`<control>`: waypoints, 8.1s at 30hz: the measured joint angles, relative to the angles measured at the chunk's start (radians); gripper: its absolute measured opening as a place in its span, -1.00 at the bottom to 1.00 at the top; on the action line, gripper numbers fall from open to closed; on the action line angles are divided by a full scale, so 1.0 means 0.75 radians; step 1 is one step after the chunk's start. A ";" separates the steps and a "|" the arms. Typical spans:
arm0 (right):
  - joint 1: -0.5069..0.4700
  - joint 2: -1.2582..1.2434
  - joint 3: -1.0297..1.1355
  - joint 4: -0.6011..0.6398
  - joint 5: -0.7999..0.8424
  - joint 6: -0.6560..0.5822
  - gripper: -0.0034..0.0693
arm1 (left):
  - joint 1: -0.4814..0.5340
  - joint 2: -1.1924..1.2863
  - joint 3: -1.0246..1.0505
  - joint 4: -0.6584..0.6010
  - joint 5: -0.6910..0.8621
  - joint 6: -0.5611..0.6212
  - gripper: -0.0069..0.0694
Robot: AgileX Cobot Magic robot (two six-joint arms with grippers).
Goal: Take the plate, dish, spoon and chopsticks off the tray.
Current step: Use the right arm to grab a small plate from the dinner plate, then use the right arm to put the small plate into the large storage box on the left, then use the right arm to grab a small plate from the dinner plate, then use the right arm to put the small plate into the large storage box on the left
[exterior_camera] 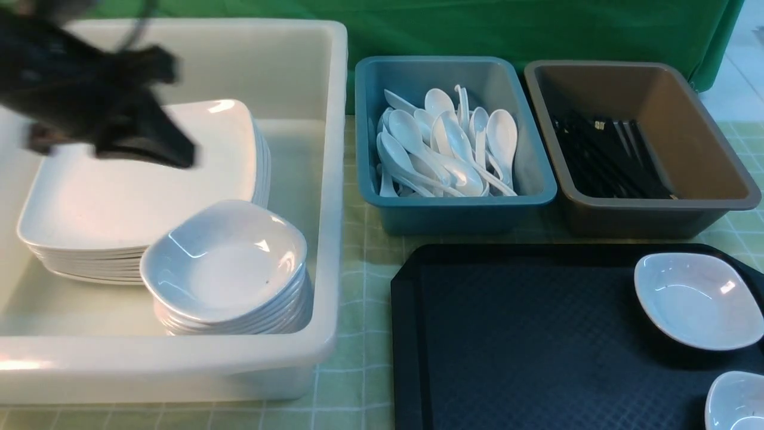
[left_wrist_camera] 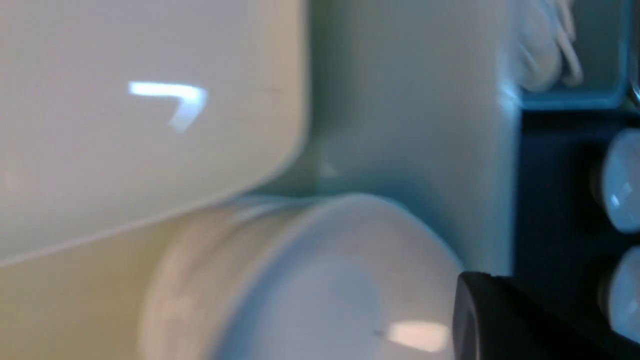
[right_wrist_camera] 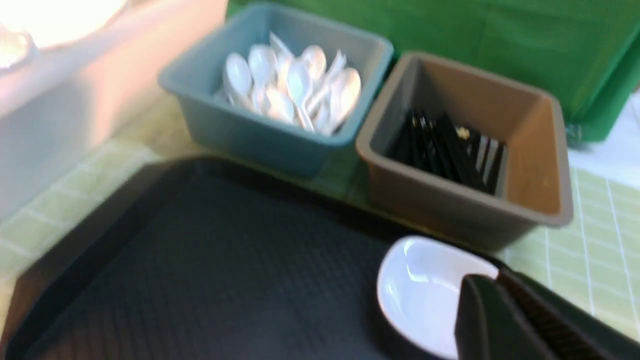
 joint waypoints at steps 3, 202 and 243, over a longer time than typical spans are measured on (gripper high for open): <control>0.000 0.049 -0.080 -0.007 0.142 0.000 -0.88 | -0.275 0.040 -0.004 -0.003 -0.073 -0.049 -0.85; -0.172 2.074 -0.431 -0.245 -0.320 0.347 0.13 | 0.558 -0.168 -0.089 0.076 0.103 0.203 -0.84; 0.856 1.832 -1.194 0.050 -0.007 0.200 -0.85 | 0.558 -0.167 -0.089 0.007 0.103 0.202 -0.84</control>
